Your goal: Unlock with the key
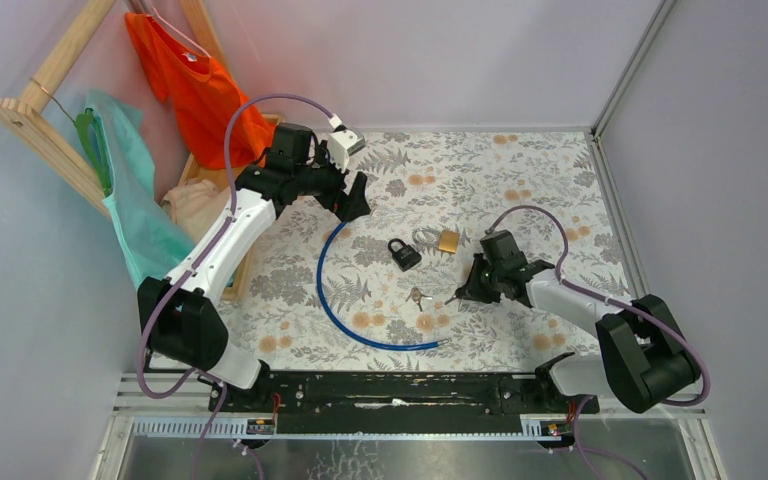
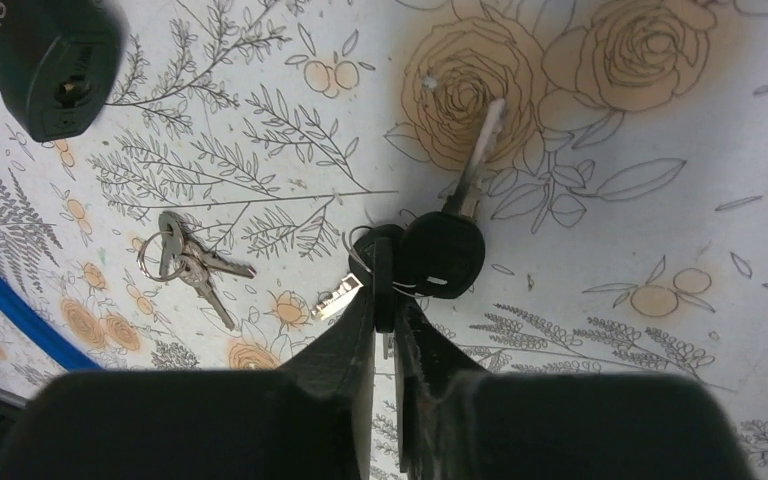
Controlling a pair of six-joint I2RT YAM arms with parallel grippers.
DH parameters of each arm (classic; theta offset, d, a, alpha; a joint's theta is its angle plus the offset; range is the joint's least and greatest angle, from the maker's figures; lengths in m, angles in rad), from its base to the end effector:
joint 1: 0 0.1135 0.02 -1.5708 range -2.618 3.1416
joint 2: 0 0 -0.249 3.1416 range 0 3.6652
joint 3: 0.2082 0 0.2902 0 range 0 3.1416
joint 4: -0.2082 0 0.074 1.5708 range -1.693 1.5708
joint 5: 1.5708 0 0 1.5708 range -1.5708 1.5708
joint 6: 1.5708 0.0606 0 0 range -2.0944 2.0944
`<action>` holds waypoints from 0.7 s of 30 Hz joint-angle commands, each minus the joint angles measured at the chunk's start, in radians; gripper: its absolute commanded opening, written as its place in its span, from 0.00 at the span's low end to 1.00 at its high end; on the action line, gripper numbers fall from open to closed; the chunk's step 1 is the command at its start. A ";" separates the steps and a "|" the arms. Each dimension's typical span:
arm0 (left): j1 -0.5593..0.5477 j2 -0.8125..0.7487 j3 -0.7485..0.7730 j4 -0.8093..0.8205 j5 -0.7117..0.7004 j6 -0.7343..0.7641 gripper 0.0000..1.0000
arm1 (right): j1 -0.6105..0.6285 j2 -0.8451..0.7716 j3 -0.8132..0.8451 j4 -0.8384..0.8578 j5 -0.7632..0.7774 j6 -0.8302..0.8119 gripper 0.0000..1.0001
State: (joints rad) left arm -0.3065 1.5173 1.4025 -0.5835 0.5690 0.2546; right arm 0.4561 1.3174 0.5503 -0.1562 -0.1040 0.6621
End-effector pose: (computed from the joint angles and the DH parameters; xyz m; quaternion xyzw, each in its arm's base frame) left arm 0.3633 -0.1492 0.3088 0.3548 0.8031 -0.2648 0.3988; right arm 0.2527 0.1310 0.0936 0.0809 0.9434 0.2103 0.2432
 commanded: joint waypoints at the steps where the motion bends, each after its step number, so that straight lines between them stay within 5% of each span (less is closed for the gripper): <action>1: 0.007 -0.013 -0.008 -0.004 0.025 0.004 0.97 | 0.004 0.011 0.042 0.043 -0.005 0.003 0.10; 4: 0.007 -0.013 -0.025 -0.010 0.044 0.003 0.95 | 0.003 -0.008 0.038 0.058 -0.032 0.010 0.00; 14: 0.001 -0.012 -0.095 -0.036 0.284 -0.025 0.89 | 0.004 -0.159 0.062 0.142 -0.235 0.033 0.00; 21: -0.087 -0.019 -0.135 -0.045 0.432 -0.112 0.84 | 0.003 -0.177 0.046 0.459 -0.462 0.329 0.00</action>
State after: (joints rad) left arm -0.3374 1.5173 1.2888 -0.6079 0.8696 0.1997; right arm 0.4561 1.1515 0.5735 0.0528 -0.3912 0.7883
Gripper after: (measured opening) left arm 0.846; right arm 0.036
